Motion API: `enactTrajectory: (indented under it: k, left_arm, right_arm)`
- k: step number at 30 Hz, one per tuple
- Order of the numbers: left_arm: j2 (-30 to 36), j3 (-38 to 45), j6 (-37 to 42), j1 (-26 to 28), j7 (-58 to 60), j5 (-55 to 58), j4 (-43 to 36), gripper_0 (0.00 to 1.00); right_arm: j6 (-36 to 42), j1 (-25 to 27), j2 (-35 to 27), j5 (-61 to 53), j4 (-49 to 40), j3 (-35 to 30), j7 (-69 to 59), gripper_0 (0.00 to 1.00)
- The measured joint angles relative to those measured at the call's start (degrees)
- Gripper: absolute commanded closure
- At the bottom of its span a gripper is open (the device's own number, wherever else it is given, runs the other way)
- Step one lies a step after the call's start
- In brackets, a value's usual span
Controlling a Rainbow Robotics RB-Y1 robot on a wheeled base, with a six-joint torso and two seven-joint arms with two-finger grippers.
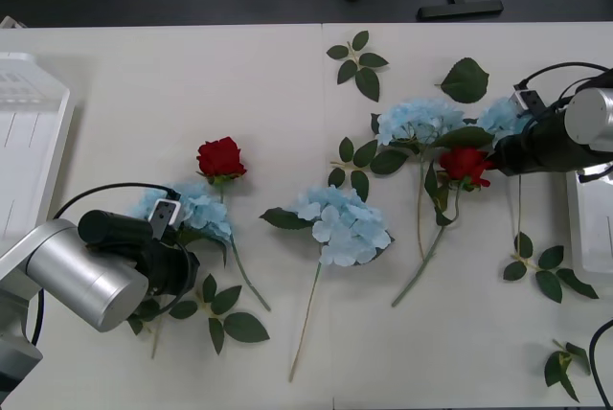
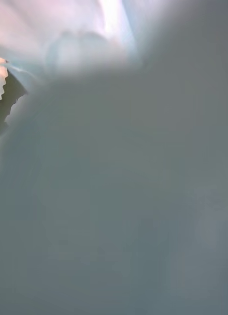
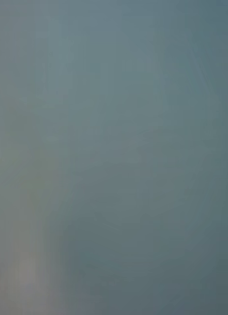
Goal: Place the red flowers into the right box and the blue flowers into the left box. If a person shows an open palm, hand one flower to the person first, then continue sorting.
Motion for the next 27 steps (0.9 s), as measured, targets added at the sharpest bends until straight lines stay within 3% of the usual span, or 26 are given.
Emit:
enactTrajectory:
  k: [3,6,7,13,18,23,27]
  left_arm:
    - [0.02,0.02,-0.02,-0.35,0.01,-0.10,-0.06,1.00]
    - [0.40,0.53,0.41,-0.68,0.01,-0.13,-1.52,1.00]
    - [0.84,0.97,1.45,-0.82,0.01,-0.13,-2.81,1.00]
    - [8.16,5.60,10.62,-3.34,0.02,4.57,-11.48,1.00]
    - [16.55,11.33,15.11,-6.73,0.02,11.72,-12.86,1.00]
    - [22.98,16.42,19.31,-10.52,0.01,15.69,-10.16,1.00]
    - [26.17,16.82,21.80,-16.02,-0.65,15.95,-2.24,1.00]
  right_arm:
    - [-0.31,-1.29,0.56,0.37,1.97,0.00,-0.05,0.54]
    - [-0.42,-2.54,0.90,0.64,3.60,0.00,-0.05,0.96]
    - [-0.43,-2.87,0.96,0.80,3.91,0.00,-0.05,1.00]
    - [-0.51,-3.46,1.03,1.41,4.15,0.01,-0.05,1.00]
    - [-0.52,-3.56,1.03,1.52,4.17,-0.01,-0.05,1.00]
    - [2.48,-4.53,0.77,1.44,4.20,-1.48,-0.04,1.00]
    - [8.71,-5.39,-0.51,-3.07,4.25,-6.65,1.30,1.00]
